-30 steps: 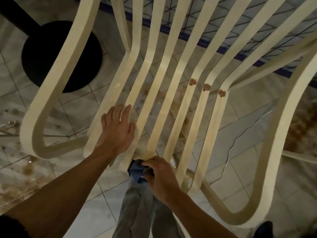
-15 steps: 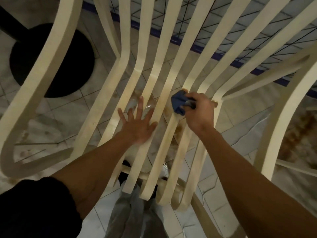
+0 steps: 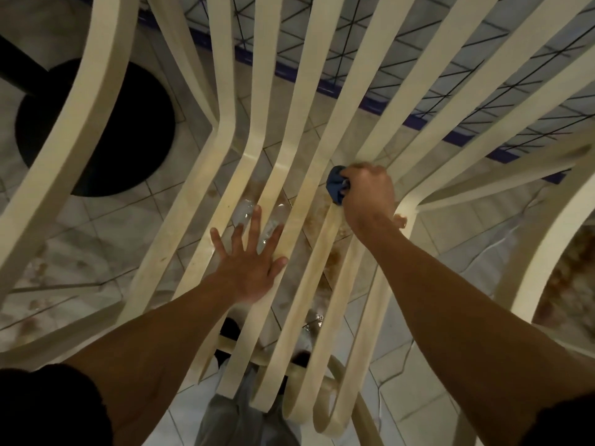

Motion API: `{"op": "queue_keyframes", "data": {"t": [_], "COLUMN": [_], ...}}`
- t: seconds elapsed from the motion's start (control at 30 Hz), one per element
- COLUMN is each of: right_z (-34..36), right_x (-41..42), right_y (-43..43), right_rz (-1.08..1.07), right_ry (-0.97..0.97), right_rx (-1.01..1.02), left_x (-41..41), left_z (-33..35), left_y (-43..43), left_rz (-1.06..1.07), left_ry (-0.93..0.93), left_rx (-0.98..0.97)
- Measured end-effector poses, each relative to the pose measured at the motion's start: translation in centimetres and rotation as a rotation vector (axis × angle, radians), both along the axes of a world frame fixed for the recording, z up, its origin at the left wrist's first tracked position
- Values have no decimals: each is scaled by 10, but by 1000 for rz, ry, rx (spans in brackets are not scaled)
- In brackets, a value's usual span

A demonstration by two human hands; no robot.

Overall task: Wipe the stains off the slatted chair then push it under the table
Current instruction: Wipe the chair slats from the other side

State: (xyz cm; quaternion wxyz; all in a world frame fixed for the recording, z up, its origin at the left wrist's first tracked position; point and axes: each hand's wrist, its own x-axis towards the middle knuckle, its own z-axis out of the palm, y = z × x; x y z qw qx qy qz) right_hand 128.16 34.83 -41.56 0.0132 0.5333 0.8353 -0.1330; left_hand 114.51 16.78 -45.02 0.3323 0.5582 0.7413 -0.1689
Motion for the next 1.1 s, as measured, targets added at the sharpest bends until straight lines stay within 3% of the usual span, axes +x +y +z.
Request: {"op": "queue_keyframes", "data": {"t": [0.2, 0.4, 0.53, 0.7, 0.93, 1.1], "right_z": [-4, 8, 4, -4, -3, -6], "right_x": [-9, 5, 8, -3, 1, 5], "right_y": [-17, -9, 0, -20, -75, -40], "right_rz": [-80, 192, 95, -152, -224, -207], "right_ry": [3, -163, -109, -9, 96, 77], "right_rx": [-158, -89, -38, -153, -268, -181], "left_x": [0, -1, 0, 0, 1, 0], "left_z": [3, 2, 0, -1, 1, 3], "left_y": [1, 0, 0, -1, 0, 0], "left_rz": [-13, -12, -11, -2, 0, -11], "left_ry": [-10, -11, -10, -6, -22, -20], "left_rx": [-29, -17, -5, -2, -12, -18]}}
